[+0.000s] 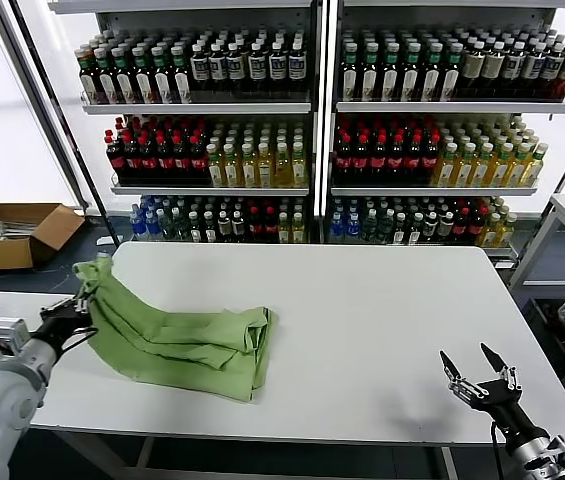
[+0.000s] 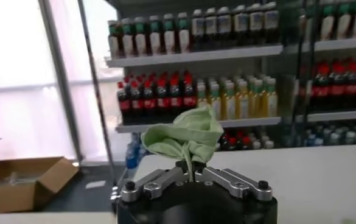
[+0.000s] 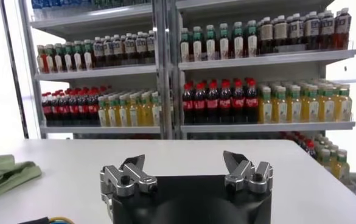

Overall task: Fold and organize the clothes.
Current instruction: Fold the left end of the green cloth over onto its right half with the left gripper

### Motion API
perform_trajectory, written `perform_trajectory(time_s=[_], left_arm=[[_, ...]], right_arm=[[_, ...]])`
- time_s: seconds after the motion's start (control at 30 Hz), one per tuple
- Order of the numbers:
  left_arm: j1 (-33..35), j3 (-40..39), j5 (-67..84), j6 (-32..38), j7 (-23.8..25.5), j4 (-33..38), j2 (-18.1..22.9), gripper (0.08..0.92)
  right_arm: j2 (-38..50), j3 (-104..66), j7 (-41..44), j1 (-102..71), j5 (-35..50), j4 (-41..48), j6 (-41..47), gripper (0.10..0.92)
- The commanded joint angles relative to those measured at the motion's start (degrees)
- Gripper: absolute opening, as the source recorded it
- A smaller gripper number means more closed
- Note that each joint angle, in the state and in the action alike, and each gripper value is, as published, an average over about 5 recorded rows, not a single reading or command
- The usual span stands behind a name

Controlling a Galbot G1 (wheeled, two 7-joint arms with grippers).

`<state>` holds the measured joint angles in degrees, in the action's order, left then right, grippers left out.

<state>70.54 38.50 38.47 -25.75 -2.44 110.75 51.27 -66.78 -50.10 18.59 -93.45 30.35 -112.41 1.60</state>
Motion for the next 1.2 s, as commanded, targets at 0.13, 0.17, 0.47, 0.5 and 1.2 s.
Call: perform_trajectory(time_s=[0.13, 0.17, 0.47, 0.5, 1.2], left_arm=[[-2.5, -16.3, -1.3, 0.5, -0.9, 5.6, 4.8, 0.095], [-2.5, -17.3, -1.9, 0.6, -0.5, 5.2, 5.0, 0.095], [-2.6, -25.5, -6.4, 0.7, 1.5, -2.2, 10.1, 0.095], [-2.6, -26.2, -6.6, 0.6, 1.5, -2.6, 10.7, 0.095], [0.5, -29.5, -10.1, -1.0, 2.2, 2.0, 12.3, 0.311]], right_arm=[[-0.2, -0.1, 0.0, -0.3, -0.5, 0.3, 0.1, 0.823], [-0.3, 0.0, -0.1, -0.2, -0.6, 0.3, 0.2, 0.823], [-0.6, 0.2, 0.0, 0.1, -1.0, 0.2, 0.6, 0.823], [-0.6, 0.1, 0.0, 0.0, -1.1, 0.3, 0.6, 0.823], [-1.1, 0.3, 0.0, 0.5, -1.0, 1.3, 0.2, 0.823]])
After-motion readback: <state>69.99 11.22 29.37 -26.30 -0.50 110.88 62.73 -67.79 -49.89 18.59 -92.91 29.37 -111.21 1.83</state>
